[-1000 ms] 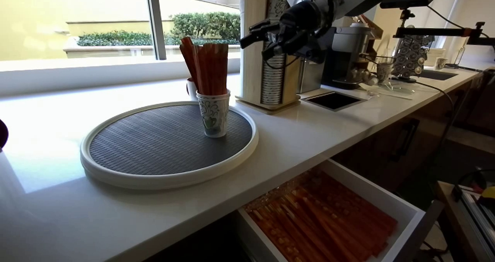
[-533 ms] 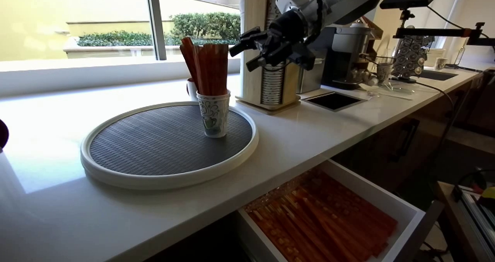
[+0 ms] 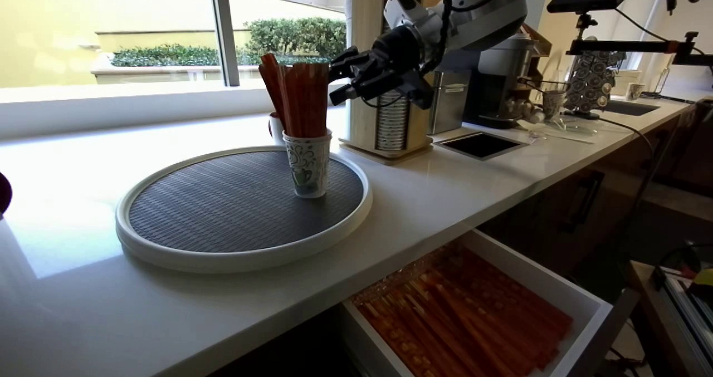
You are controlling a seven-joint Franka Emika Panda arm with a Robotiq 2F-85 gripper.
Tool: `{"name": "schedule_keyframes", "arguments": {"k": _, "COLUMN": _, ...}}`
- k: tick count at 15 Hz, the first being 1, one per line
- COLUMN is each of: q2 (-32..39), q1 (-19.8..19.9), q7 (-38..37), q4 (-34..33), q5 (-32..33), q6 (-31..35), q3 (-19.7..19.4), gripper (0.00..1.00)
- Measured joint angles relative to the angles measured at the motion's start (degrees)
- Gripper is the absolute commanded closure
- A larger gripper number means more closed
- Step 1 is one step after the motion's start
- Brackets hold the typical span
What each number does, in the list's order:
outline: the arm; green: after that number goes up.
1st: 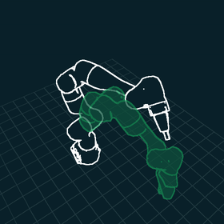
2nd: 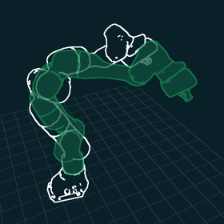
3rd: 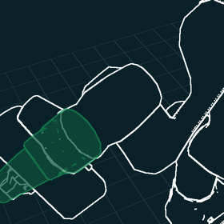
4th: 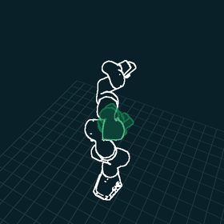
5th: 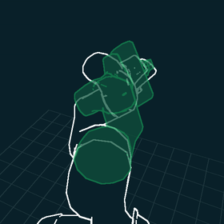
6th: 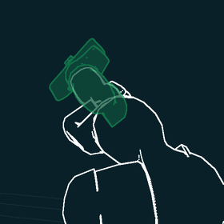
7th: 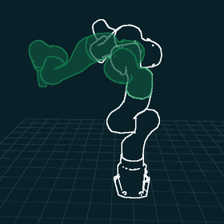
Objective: Move one brown object from the cup to the open drawer
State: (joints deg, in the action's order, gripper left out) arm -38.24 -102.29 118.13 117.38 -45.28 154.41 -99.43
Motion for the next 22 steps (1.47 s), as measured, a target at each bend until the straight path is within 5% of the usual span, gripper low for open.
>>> {"name": "schedule_keyframes", "arguments": {"k": 7, "q2": -10.2, "q1": -1.5, "q7": -7.3, "q4": -2.4, "q5": 15.1, "q6": 0.0, "q3": 1.0, "gripper": 0.98}}
{"name": "schedule_keyframes", "arguments": {"k": 14, "q2": -17.2, "q1": -1.1, "q7": -15.9, "q4": -3.5, "q5": 27.7, "q6": 0.0, "q3": 4.6, "gripper": 0.97}}
{"name": "schedule_keyframes", "arguments": {"k": 22, "q2": -21.2, "q1": 0.0, "q7": -22.2, "q4": -3.3, "q5": 34.4, "q6": 0.0, "q3": 8.4, "gripper": 0.97}}
